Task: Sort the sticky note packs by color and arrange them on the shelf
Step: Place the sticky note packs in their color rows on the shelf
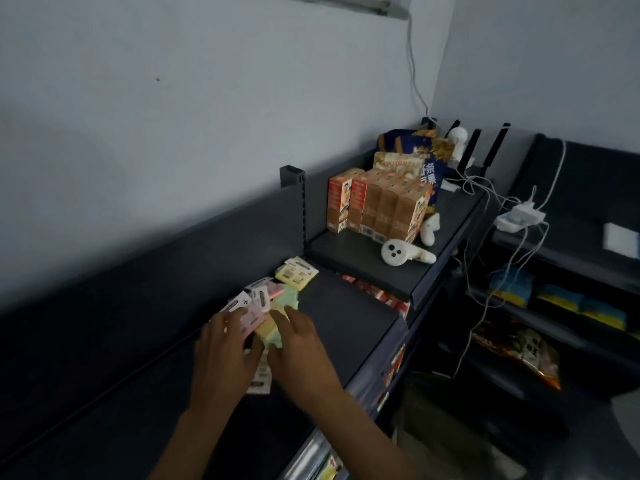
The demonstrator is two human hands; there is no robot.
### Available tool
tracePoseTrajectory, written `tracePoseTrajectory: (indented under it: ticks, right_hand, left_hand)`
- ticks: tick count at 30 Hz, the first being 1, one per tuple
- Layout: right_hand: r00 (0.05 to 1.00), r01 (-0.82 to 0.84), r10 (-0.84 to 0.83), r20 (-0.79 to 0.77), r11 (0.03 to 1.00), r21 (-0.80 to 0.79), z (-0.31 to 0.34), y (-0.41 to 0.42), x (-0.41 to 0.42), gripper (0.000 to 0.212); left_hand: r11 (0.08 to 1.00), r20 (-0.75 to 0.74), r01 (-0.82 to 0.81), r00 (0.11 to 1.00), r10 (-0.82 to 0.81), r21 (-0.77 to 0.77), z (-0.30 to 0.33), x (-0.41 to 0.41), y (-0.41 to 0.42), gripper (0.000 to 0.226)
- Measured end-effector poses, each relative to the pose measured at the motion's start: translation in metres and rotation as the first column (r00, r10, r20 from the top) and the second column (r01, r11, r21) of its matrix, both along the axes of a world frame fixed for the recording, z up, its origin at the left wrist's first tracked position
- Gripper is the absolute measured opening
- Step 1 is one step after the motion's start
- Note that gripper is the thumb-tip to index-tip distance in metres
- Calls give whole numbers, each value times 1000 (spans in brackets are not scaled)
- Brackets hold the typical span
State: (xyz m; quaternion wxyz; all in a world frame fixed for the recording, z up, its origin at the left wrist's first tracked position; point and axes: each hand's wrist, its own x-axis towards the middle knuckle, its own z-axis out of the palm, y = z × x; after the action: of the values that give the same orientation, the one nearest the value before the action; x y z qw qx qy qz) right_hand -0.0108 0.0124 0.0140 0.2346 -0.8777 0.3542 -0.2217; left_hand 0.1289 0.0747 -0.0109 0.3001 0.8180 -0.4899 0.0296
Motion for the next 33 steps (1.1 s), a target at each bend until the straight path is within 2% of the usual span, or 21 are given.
tracePoseTrajectory:
  ticks: [13, 17, 20, 23, 26, 29, 33]
  right_hand:
    - [998, 69, -69, 9, 998, 9, -17, -94, 14, 58]
    - [998, 54, -53, -29, 998, 21, -25, -125, 19, 55]
    - [997, 49, -46, -59, 997, 51, -28, -152, 26, 57]
    - [995, 58, -50, -81, 994, 95, -30, -176, 42, 57]
    - [991, 76, -71, -113, 996, 45, -41, -197, 60, 48]
    - [988, 72, -63, -139, 995, 65, -50, -212, 68, 37]
    - [990, 65, -66, -128, 998, -9, -58, -225, 67, 20]
  left_hand:
    - [997, 10, 73, 997, -73, 16, 0, 8, -94, 54]
    - [996, 28, 82, 996, -82, 22, -3, 10, -118, 47]
    - [994, 14, 64, 998, -65, 90, -9, 9, -130, 43]
    - [975, 58, 82, 994, -96, 204, -14, 8, -145, 39]
    - [970, 73, 83, 992, -102, 231, -15, 12, -161, 38]
    - [975, 55, 36, 997, -49, 218, -17, 17, -174, 41]
    - [977, 33, 16, 999, -24, 210, -18, 18, -181, 42]
